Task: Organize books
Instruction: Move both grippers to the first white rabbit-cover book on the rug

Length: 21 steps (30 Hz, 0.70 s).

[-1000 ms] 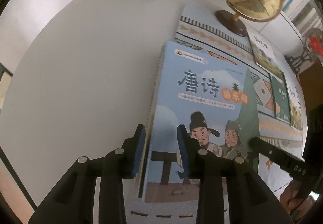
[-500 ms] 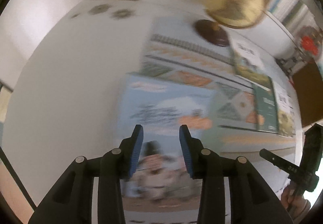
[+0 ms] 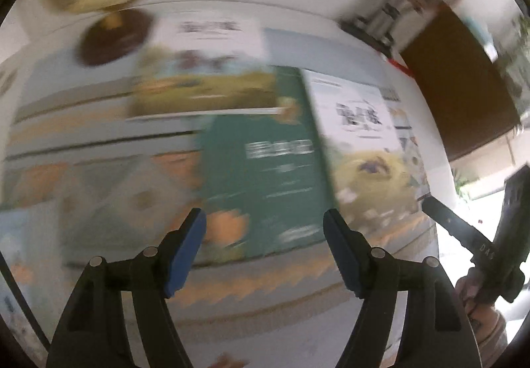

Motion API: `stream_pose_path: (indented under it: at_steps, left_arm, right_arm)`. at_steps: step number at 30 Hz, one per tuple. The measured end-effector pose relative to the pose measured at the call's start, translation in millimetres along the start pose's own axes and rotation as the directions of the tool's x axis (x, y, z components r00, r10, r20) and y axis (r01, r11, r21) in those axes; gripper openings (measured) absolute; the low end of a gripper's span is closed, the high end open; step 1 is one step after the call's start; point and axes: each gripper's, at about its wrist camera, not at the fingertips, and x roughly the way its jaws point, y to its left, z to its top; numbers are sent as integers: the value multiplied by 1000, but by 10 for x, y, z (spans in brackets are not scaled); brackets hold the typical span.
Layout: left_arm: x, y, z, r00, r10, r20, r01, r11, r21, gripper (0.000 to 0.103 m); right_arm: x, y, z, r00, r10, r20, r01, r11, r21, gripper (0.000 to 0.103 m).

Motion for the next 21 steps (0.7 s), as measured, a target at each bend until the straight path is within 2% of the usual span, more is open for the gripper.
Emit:
stream_pose_path:
  at_steps: [4, 7, 10, 11, 12, 14, 16, 19, 21]
  left_arm:
    - [408, -514, 132, 1000, -13, -28, 15, 998, 55, 71]
    - [617, -678, 164, 999, -1, -43, 4, 998, 64, 72]
    - [774, -697, 173, 998, 0, -63, 2, 999, 42, 72]
    - [785, -708, 164, 999, 1, -45, 1, 999, 41, 78]
    - [785, -721, 154, 1000, -5, -28, 6, 999, 42, 79]
    - [803, -753, 141, 999, -12, -32, 13, 999, 43, 81]
    - [803, -764, 125, 998, -55, -39, 56, 998, 39, 83]
    - [767, -692, 76, 999, -32, -42, 33, 999, 8, 83]
    - [694, -569, 8, 998, -46, -42, 45, 999, -31, 83]
  right_arm:
    - [108, -338, 316, 1000, -11, -10, 10, 1000, -29, 63]
    - [249, -550, 505, 1000, -3, -17, 3, 1000, -19, 63]
    - [365, -693, 594, 999, 38, -25, -38, 999, -5, 63]
    - [427, -701, 617, 997, 76, -24, -76, 997, 3, 63]
    - [466, -716, 621, 994, 103, -25, -103, 995, 13, 63]
    - [549, -733, 639, 991, 132, -26, -131, 991, 25, 69]
    - [571, -700, 643, 989, 146, -26, -146, 989, 17, 73]
    - [632, -603, 618, 973, 218, -80, -217, 976, 20, 74]
    - [648, -514, 574, 969, 227, -101, -228, 974, -1, 77]
